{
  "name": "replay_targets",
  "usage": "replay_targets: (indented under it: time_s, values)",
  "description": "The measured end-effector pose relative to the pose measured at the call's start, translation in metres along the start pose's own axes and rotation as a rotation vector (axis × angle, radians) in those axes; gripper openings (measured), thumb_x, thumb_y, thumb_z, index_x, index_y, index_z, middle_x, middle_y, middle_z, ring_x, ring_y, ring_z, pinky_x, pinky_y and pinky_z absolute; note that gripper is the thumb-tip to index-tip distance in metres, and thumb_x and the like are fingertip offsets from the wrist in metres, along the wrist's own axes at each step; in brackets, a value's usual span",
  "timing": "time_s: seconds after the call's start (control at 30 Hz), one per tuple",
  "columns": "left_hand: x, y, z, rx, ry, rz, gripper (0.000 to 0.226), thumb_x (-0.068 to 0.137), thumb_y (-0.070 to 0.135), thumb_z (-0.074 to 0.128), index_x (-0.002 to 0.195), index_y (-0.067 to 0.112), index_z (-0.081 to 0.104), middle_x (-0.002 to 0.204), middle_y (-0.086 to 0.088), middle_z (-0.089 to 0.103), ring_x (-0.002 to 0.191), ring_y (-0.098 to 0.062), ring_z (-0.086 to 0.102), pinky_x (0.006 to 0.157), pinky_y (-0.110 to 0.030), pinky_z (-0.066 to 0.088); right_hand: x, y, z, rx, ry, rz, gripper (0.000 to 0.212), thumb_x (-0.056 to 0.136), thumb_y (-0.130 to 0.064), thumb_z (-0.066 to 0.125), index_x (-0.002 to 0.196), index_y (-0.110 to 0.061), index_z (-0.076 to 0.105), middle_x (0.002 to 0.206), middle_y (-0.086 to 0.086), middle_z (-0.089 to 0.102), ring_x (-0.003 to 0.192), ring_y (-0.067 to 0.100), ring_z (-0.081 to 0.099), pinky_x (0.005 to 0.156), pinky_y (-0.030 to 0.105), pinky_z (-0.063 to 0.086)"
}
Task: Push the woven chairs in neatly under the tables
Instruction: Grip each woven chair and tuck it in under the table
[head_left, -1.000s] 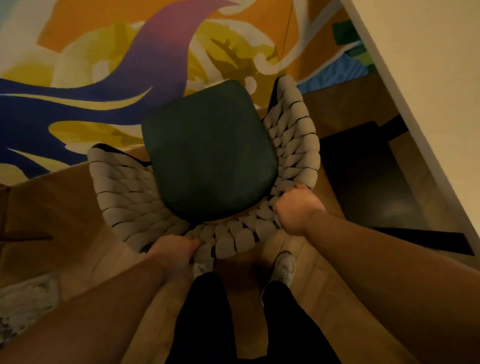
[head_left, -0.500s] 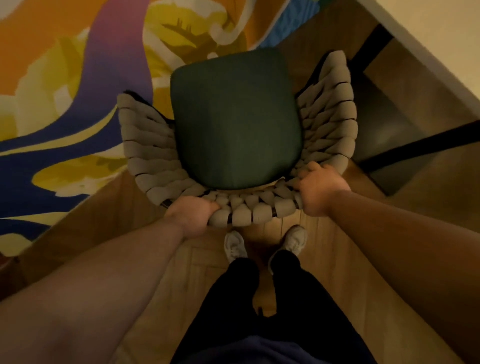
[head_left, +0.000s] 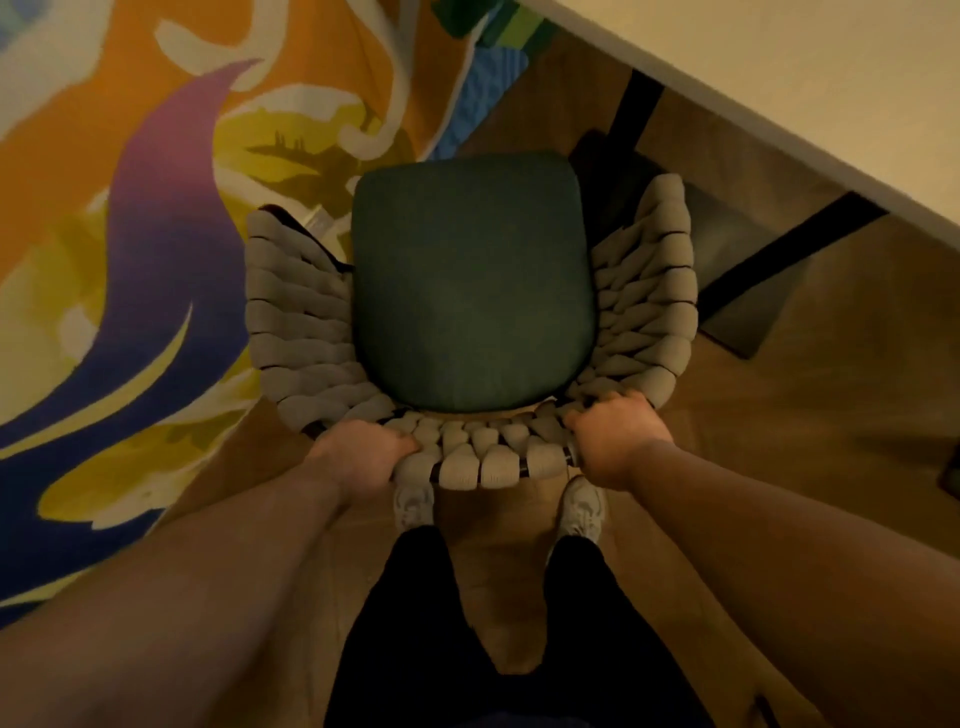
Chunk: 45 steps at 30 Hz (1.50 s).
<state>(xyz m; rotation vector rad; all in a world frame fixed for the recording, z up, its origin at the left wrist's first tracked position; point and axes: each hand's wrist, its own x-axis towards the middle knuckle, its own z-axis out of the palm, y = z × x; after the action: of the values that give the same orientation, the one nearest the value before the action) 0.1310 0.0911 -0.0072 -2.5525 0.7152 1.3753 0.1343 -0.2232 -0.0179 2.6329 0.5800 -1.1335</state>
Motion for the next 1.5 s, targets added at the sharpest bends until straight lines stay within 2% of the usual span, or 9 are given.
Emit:
replay_targets:
  time_s: [0.3,0.43,0.57,0.67,0.8,0.93,1.07,1.27,1.5]
  values:
    - [-0.004,-0.094,-0.01,0.198,-0.085,0.032,0.053,0.104,0.038,0.05,0.155,0.047,0.038,0.15,0.002,0.056,0.131,-0.026,0.058,0.107,-0.048,0.052,0.002,-0.099,-0.008,0.164,-0.038,0.166,0.022,0.103,-0.032,0.055,0.12,-0.029,0.069,0.111,0.002,0.069,0.11,0.027,0.058,0.096,0.046,0.043]
    - [0.004,-0.12,-0.021,0.347,-0.059,0.089,0.046,0.104,0.032,0.045,0.149,0.043,0.044,0.137,0.001,0.062,0.12,-0.025,0.062,0.096,-0.046,0.056,0.005,-0.124,-0.011,0.24,-0.042,0.217,0.025,0.103,-0.024,0.051,0.121,-0.025,0.069,0.115,0.004,0.069,0.114,0.029,0.057,0.097,0.047,0.041]
    - [0.021,-0.128,-0.036,0.474,0.018,0.11,0.049,0.106,0.025,0.042,0.151,0.042,0.045,0.138,0.002,0.061,0.123,-0.023,0.061,0.085,-0.039,0.048,0.015,-0.13,-0.016,0.315,-0.053,0.259,0.024,0.102,-0.024,0.051,0.119,-0.026,0.068,0.114,0.004,0.068,0.114,0.029,0.059,0.1,0.047,0.044]
    - [0.034,-0.132,-0.058,0.483,0.047,0.106,0.049,0.106,0.027,0.043,0.152,0.044,0.045,0.142,0.002,0.061,0.127,-0.023,0.059,0.095,-0.039,0.05,0.021,-0.123,-0.022,0.355,-0.017,0.275,0.021,0.097,-0.027,0.054,0.112,-0.029,0.069,0.106,0.0,0.068,0.108,0.025,0.063,0.095,0.041,0.045]
    - [0.045,-0.146,-0.081,0.5,0.033,0.098,0.054,0.108,0.025,0.043,0.157,0.046,0.041,0.155,0.003,0.054,0.137,-0.024,0.053,0.108,-0.043,0.048,0.038,-0.125,-0.033,0.401,0.013,0.313,0.023,0.095,-0.031,0.055,0.113,-0.031,0.07,0.109,-0.001,0.069,0.112,0.025,0.062,0.101,0.043,0.046]
    - [0.048,-0.17,-0.096,0.523,0.06,0.139,0.054,0.11,0.024,0.045,0.159,0.045,0.04,0.157,0.004,0.052,0.14,-0.021,0.05,0.112,-0.041,0.044,0.055,-0.142,-0.05,0.448,-0.014,0.356,0.018,0.096,-0.03,0.059,0.11,-0.031,0.069,0.094,-0.002,0.058,0.105,0.025,0.06,0.1,0.043,0.047]
    - [0.051,-0.194,-0.103,0.536,0.108,0.154,0.053,0.11,0.023,0.044,0.158,0.044,0.042,0.158,0.004,0.051,0.144,-0.023,0.046,0.118,-0.042,0.039,0.069,-0.155,-0.073,0.463,-0.055,0.4,0.021,0.098,-0.029,0.06,0.116,-0.032,0.069,0.097,-0.003,0.059,0.106,0.024,0.06,0.097,0.042,0.047]
    - [0.056,-0.224,-0.098,0.49,0.143,0.127,0.053,0.109,0.024,0.047,0.158,0.045,0.041,0.157,0.004,0.053,0.141,-0.023,0.051,0.115,-0.045,0.045,0.081,-0.176,-0.088,0.504,-0.047,0.438,0.021,0.099,-0.026,0.061,0.118,-0.031,0.07,0.101,-0.003,0.064,0.104,0.023,0.058,0.099,0.042,0.047]
    - [0.057,-0.222,-0.097,0.526,0.172,0.148,0.054,0.108,0.027,0.051,0.157,0.046,0.041,0.152,0.007,0.058,0.135,-0.019,0.056,0.109,-0.039,0.048,0.079,-0.181,-0.086,0.49,0.015,0.484,0.011,0.098,-0.027,0.06,0.1,-0.03,0.07,0.092,-0.003,0.064,0.094,0.022,0.059,0.088,0.039,0.047]
